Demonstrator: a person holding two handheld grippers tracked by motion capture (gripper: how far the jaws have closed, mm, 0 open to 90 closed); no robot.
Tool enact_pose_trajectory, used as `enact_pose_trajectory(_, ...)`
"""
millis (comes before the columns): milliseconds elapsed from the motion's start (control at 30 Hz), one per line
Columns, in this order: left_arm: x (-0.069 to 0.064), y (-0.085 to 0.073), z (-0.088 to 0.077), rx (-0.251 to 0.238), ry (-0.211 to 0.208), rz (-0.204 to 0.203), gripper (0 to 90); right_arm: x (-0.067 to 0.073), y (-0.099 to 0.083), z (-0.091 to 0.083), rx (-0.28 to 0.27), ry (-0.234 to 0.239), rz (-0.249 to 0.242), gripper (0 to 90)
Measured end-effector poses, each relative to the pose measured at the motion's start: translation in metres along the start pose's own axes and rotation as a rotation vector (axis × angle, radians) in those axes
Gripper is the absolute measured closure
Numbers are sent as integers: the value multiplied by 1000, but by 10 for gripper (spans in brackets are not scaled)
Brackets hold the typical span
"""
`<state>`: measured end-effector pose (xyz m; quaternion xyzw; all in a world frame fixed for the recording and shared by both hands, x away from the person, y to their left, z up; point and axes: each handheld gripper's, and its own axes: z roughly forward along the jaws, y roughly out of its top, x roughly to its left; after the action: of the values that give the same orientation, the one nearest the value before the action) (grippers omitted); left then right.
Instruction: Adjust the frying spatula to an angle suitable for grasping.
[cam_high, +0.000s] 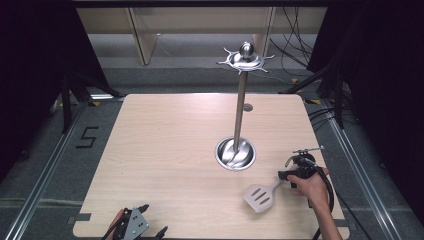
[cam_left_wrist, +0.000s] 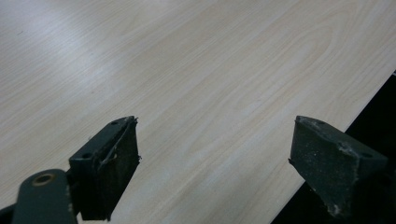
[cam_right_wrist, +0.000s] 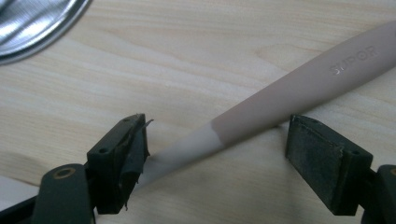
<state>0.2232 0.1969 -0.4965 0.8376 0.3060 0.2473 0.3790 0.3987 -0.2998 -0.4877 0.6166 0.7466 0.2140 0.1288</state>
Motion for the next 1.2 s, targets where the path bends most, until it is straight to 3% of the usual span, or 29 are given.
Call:
enact_pose_trajectory(33, -2, -1, 0, -1, -1, -26, 148, 1, 0, 1, 4, -3, -2, 212)
enact_pose_trajectory(67, 1, 0, 0, 6, 3, 12, 148, 1, 0, 1, 7, -4, 0, 212)
enact_pose_trajectory(100, 1, 0, 1, 6, 15, 20, 148, -1, -1, 3, 5, 4, 8, 206)
enact_pose_trajectory(133, -2, -1, 2, -5, 12, -23, 148, -2, -1, 3, 1, -5, 9, 211)
enact_pose_trajectory(167, -1, 0, 1, 6, -1, -12, 148, -2, -1, 3, 1, -10, 8, 217)
enact_pose_trajectory(233, -2, -1, 2, 9, 13, -8, 148, -1, 2, 4, 1, -9, 9, 225)
enact_pose_trajectory(267, -3, -1, 2, 0, 5, -31, 148, -2, 3, 4, 12, -17, 6, 230)
enact_pose_trajectory(300, -3, -1, 2, 0, 6, -29, 148, -1, 5, 6, 2, -19, 2, 237)
enact_pose_trajectory(333, -3, -1, 2, 0, 5, -29, 148, 0, 8, 6, 27, -21, -21, 254)
enact_pose_trajectory(467, -2, 0, 2, 11, -4, -19, 148, 5, 14, 6, 57, -15, -30, 297)
enact_pose_trajectory(533, -2, 0, 2, 13, -3, -20, 149, 8, 22, 8, 93, -25, -66, 336)
enact_pose_trajectory(633, -3, -1, 2, 1, 6, -26, 149, 11, 26, 10, 99, -22, -87, 374)
enact_pose_trajectory(667, -2, 0, 2, 7, 9, -14, 149, 14, 30, 11, 119, -12, -111, 425)
enact_pose_trajectory(700, -1, 0, 1, 16, -10, -10, 149, 14, 30, 11, 119, -12, -111, 425)
enact_pose_trajectory(733, -2, -1, 2, 18, -1, -18, 149, 19, 35, 12, 135, 2, -109, 490)
enact_pose_trajectory(767, -2, -1, 2, 16, 14, -8, 149, 19, 35, 12, 135, 2, -109, 490)
enact_pose_trajectory(800, -1, 0, 1, 29, -10, -5, 149, 23, 40, 12, 151, 41, -134, 559)
enact_pose_trajectory(833, -1, 0, 1, 29, -10, -5, 149, 23, 40, 12, 151, 41, -134, 559)
enact_pose_trajectory(867, -2, -1, 1, 19, 7, -8, 149, 27, 44, 13, 170, 65, -165, 589)
enact_pose_trajectory(933, 0, -1, 0, 31, -8, -5, 149, 29, 47, 15, 191, 71, -182, 599)
enact_pose_trajectory(1067, -1, -1, 1, 17, 10, -7, 149, 31, 50, 15, 207, 68, -202, 630)
enact_pose_trajectory(1133, -1, -1, 1, 20, 8, -8, 149, 29, 53, 15, 239, 60, -248, 677)
enact_pose_trajectory(1200, -2, -1, 2, 23, 7, -1, 149, 29, 54, 15, 253, 67, -263, 688)
